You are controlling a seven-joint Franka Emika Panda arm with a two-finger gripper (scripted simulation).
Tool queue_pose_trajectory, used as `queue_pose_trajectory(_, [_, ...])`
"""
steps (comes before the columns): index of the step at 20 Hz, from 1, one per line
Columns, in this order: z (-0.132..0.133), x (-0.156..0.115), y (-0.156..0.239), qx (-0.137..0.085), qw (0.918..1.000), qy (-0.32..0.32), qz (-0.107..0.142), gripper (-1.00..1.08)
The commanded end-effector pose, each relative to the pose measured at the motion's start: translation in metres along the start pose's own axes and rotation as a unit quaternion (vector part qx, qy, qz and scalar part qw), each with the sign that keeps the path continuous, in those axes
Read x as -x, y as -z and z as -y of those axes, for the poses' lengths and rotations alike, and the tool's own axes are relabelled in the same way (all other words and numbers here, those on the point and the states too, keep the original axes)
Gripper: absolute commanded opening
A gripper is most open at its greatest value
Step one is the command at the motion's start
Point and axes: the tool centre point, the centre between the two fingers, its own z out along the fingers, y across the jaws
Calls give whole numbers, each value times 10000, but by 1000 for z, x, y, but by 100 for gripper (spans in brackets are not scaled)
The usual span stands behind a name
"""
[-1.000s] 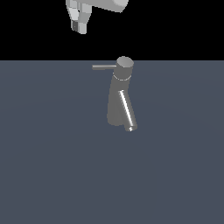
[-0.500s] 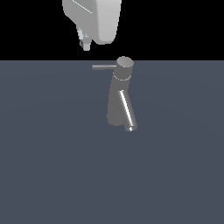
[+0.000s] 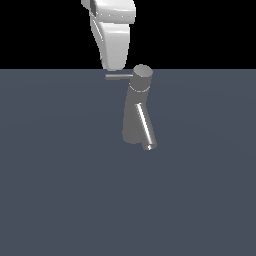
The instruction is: Turn on the faucet by rotating a designated handle.
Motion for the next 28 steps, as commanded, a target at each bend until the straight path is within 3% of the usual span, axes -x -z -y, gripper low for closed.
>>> queue_pose_trajectory(1, [5, -6, -8, -90, 9997, -218, -70, -100])
queue_pose_trajectory(9, [15, -18, -22, -239, 9977, -604, -200, -100])
queue_pose_trajectory(18, [16, -20, -23, -258, 9973, -658, -219, -100])
queue_pose_trajectory(28, [-7, -16, -25, -258, 9972, -663, -224, -100])
